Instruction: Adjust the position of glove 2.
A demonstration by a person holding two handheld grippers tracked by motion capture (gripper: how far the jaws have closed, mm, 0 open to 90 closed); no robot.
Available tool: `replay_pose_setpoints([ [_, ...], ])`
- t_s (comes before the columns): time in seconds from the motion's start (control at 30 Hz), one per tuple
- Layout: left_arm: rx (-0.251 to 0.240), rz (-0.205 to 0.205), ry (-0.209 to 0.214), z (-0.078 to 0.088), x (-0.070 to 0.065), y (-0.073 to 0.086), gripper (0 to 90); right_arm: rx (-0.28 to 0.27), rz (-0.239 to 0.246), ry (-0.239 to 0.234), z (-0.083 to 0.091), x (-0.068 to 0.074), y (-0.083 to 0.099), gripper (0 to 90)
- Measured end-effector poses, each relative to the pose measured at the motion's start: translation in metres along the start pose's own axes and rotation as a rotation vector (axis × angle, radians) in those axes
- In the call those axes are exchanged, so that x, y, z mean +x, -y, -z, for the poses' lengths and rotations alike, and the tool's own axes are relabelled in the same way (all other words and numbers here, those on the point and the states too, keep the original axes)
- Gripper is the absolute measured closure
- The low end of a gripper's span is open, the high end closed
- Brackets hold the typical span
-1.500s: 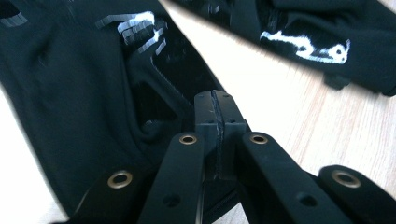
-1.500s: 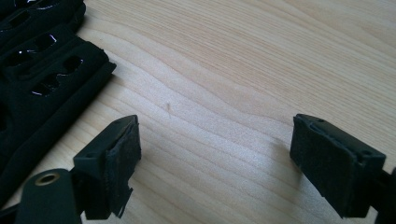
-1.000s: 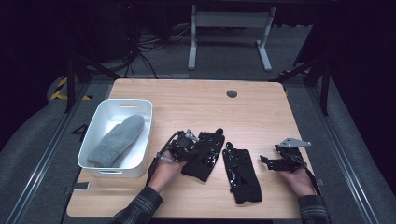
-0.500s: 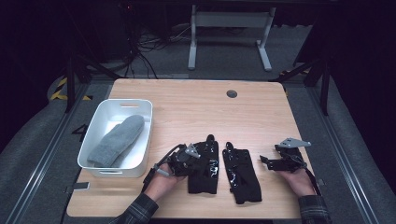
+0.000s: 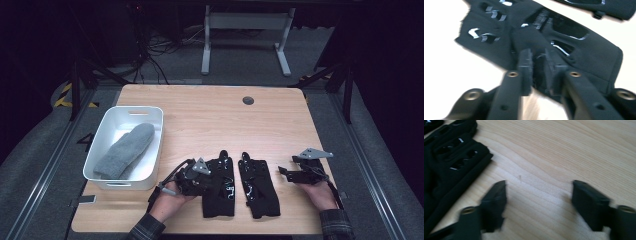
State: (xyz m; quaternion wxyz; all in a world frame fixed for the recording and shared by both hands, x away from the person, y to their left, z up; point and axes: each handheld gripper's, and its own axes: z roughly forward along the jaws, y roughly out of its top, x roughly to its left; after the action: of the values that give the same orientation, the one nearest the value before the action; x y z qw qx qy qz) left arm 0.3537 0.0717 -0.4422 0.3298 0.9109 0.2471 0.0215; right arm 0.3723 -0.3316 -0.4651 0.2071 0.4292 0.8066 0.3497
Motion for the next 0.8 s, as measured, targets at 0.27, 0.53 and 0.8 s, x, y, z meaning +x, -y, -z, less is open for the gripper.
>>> replay_pose_setpoints([
  [0.27, -0.018, 0.079, -0.003, 0.001, 0.01, 0.011, 44.3, 0.006, 0.061, -0.101, 0.017, 0.021, -0.005, 89.4],
  [0.53, -0.007, 0.089, 0.002, -0.007, 0.01, 0.012, 45.3, 0.049, 0.121, -0.227, 0.024, 0.047, 0.001, 89.6],
  [0.8, -0.023, 0.097, -0.025, -0.011, 0.008, 0.01, 56.6, 0.08, 0.13, -0.287, 0.02, 0.053, 0.002, 89.5],
])
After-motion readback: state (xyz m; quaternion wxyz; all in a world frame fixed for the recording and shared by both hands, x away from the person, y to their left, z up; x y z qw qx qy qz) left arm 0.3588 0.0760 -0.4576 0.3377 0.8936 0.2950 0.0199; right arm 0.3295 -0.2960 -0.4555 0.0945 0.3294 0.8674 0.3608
